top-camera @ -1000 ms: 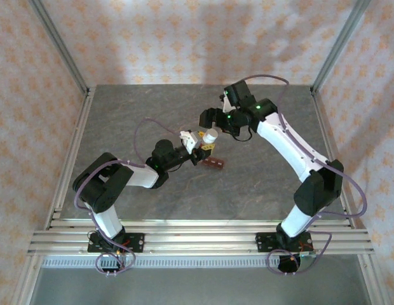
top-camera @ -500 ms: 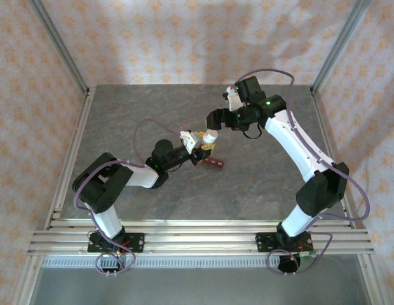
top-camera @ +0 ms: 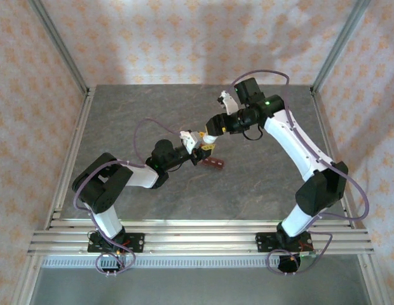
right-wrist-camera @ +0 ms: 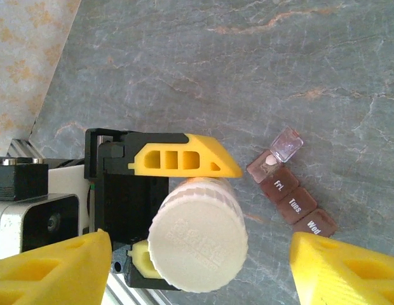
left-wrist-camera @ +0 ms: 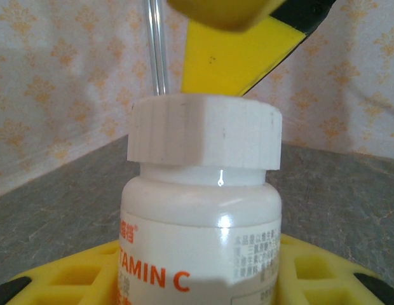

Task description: Sort the pills into containers

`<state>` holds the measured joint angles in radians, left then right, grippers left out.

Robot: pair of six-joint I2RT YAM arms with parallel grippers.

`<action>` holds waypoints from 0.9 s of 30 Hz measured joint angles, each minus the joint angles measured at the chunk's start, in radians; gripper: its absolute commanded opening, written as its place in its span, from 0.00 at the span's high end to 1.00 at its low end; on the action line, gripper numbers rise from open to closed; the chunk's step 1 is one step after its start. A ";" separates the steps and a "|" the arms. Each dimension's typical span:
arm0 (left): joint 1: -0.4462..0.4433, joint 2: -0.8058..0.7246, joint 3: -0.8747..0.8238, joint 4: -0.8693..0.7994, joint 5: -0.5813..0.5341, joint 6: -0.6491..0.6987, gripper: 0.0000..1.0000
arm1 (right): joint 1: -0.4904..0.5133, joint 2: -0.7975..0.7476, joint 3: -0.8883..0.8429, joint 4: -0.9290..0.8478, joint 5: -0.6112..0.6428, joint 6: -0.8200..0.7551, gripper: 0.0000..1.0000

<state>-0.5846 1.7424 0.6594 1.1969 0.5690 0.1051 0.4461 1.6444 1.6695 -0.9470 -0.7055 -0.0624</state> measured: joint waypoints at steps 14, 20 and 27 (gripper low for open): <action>0.000 -0.003 0.000 -0.003 0.001 0.000 1.00 | 0.002 0.039 0.000 -0.003 -0.040 0.017 0.57; 0.000 -0.003 0.000 -0.020 -0.004 0.000 1.00 | 0.012 0.038 -0.019 0.027 -0.007 0.140 0.62; 0.004 -0.003 0.000 -0.096 -0.027 0.000 1.00 | 0.077 0.028 -0.078 0.107 0.167 0.397 0.62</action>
<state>-0.5804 1.7397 0.6590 1.1011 0.5419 0.1051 0.5236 1.6726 1.5917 -0.8402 -0.5381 0.3351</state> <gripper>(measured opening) 0.441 0.387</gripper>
